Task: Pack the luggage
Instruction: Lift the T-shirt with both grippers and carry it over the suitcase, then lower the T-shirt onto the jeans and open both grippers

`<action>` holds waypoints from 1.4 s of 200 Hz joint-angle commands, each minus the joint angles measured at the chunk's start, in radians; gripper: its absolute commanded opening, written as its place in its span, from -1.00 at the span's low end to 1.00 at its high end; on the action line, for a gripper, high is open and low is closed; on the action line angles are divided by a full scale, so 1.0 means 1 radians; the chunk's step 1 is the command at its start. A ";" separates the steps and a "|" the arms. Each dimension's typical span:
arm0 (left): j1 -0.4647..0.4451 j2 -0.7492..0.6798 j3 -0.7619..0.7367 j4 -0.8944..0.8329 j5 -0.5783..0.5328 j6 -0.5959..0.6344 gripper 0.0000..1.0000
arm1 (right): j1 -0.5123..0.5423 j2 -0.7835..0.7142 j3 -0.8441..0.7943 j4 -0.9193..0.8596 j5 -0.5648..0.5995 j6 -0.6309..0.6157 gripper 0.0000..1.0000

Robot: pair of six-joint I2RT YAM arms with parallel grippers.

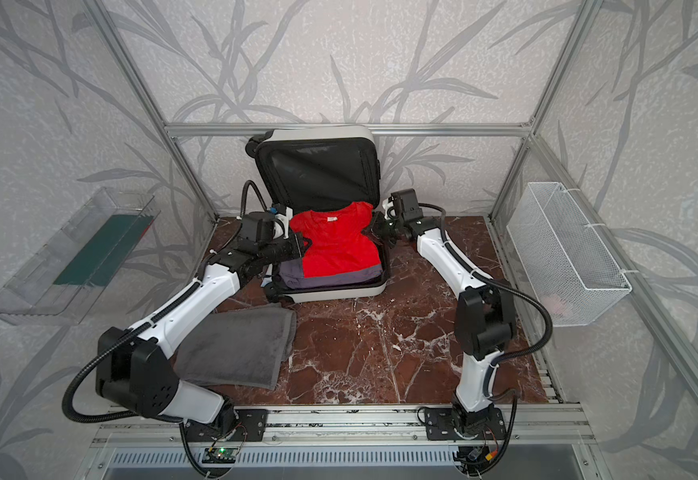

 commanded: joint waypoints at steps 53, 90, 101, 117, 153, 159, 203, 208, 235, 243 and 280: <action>0.115 0.191 0.028 0.055 0.068 0.029 -1.00 | 0.024 0.259 0.251 -0.111 0.069 -0.060 -1.00; 0.121 0.278 0.049 0.039 0.037 0.058 -1.00 | 0.023 0.331 0.259 -0.116 0.073 -0.063 -1.00; 0.123 0.299 0.056 0.034 0.033 0.062 -1.00 | 0.022 0.346 0.262 -0.116 0.075 -0.063 -1.00; 0.124 0.326 0.072 0.017 0.024 0.071 -0.94 | 0.019 0.358 0.270 -0.124 0.080 -0.069 -0.79; 0.132 0.359 0.133 -0.041 0.002 0.106 -0.27 | 0.006 0.319 0.275 -0.175 0.107 -0.117 -0.25; 0.134 0.358 0.144 -0.051 -0.006 0.113 -0.12 | 0.005 0.303 0.268 -0.181 0.119 -0.124 -0.21; 0.138 0.289 0.186 -0.093 -0.007 0.131 0.30 | 0.002 0.189 0.195 -0.166 0.148 -0.153 -0.16; 0.137 0.274 0.181 -0.083 0.003 0.118 0.32 | 0.003 0.180 0.184 -0.157 0.144 -0.150 -0.16; 0.114 0.207 0.118 -0.009 0.069 0.041 0.36 | 0.036 0.155 0.128 -0.110 0.134 -0.129 -0.16; 0.101 0.195 0.094 0.014 0.080 0.021 0.36 | 0.049 0.153 0.111 -0.095 0.132 -0.121 -0.16; 0.048 0.202 -0.010 0.120 0.109 -0.056 0.37 | 0.092 0.172 0.026 -0.027 0.128 -0.081 -0.16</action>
